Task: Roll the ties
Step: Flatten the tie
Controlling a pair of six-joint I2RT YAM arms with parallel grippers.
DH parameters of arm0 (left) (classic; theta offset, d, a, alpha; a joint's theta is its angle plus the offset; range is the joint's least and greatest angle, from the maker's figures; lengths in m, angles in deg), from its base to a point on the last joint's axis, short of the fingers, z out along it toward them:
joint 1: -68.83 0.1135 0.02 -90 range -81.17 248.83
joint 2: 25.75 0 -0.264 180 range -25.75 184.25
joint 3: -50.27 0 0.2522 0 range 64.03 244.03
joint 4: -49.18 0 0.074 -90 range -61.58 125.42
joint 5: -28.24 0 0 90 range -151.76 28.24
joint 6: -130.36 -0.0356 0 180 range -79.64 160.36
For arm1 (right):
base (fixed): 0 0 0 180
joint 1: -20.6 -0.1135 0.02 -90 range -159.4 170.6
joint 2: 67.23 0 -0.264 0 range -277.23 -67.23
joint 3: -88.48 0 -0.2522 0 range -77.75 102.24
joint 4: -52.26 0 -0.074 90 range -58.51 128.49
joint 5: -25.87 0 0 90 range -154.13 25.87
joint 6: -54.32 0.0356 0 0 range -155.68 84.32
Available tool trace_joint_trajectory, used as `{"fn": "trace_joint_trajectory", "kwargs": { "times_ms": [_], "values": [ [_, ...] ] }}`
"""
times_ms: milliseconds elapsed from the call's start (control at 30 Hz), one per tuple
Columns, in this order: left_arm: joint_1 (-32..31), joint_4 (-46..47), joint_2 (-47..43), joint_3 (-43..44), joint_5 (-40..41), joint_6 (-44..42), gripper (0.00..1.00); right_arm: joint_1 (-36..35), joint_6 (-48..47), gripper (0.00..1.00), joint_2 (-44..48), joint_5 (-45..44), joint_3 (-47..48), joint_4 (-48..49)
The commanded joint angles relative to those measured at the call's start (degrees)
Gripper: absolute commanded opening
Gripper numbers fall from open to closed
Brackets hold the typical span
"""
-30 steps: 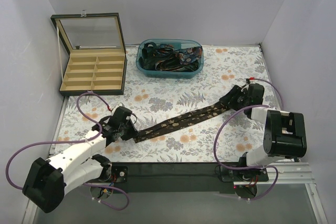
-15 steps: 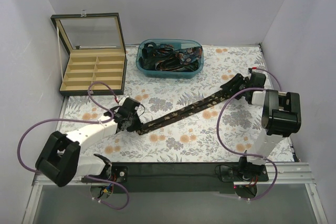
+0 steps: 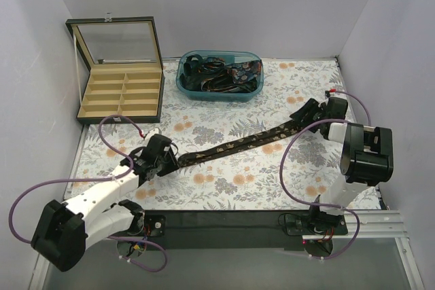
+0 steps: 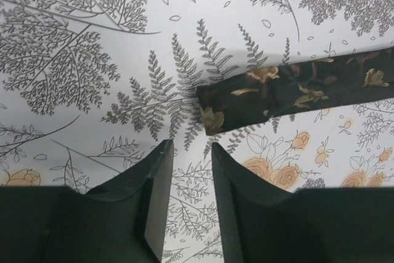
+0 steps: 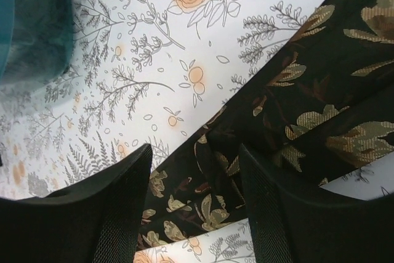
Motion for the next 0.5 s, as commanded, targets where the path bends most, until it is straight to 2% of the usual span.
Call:
{"fn": "trace_joint_trajectory", "kwargs": {
  "times_ms": [0,67,100,200,233,267,300,333,467],
  "values": [
    [0.17,-2.7,-5.0,-0.83,-0.91,1.61,0.36,0.39,-4.24,0.56,3.0,-2.14,-2.54,-2.26],
    [0.17,-3.58,-5.98,1.27,-0.29,-0.31,0.44,0.3,-5.03,0.56,4.76,-1.7,-3.24,-2.96],
    [0.17,-3.84,-6.24,2.15,0.15,-1.63,0.53,0.04,-5.73,0.57,5.63,-1.7,-3.6,-3.23],
    [0.17,-2.53,-5.9,5.84,0.76,-9.88,0.67,-1.54,-7.58,0.63,9.59,-3.36,-3.6,-5.68],
    [0.17,-1.05,-4.76,7.24,-1.24,-12.52,0.83,-1.98,-8.98,0.67,11.6,-5.2,-2.99,-8.04],
    [0.17,0.71,-4.06,7.95,-1.26,-15.24,0.87,-2.51,-9.43,0.7,12.58,-6.35,-2.99,-9.37],
    [0.09,2.29,-3.09,8.57,-5.87,-17.96,0.91,-3.64,-9.78,0.73,13.63,-7.32,-2.64,-10.51],
    [0.09,3.09,-1.6,9.27,-7.22,-19.04,0.96,-4.18,-10.22,0.81,15.38,-9.07,-2.55,-12.35],
    [-1.05,5.99,8.75,14.37,-13.47,-27.73,0.98,-4.97,-9.87,0.89,18.03,-10.84,-2.37,-16.06]
  ]
}}
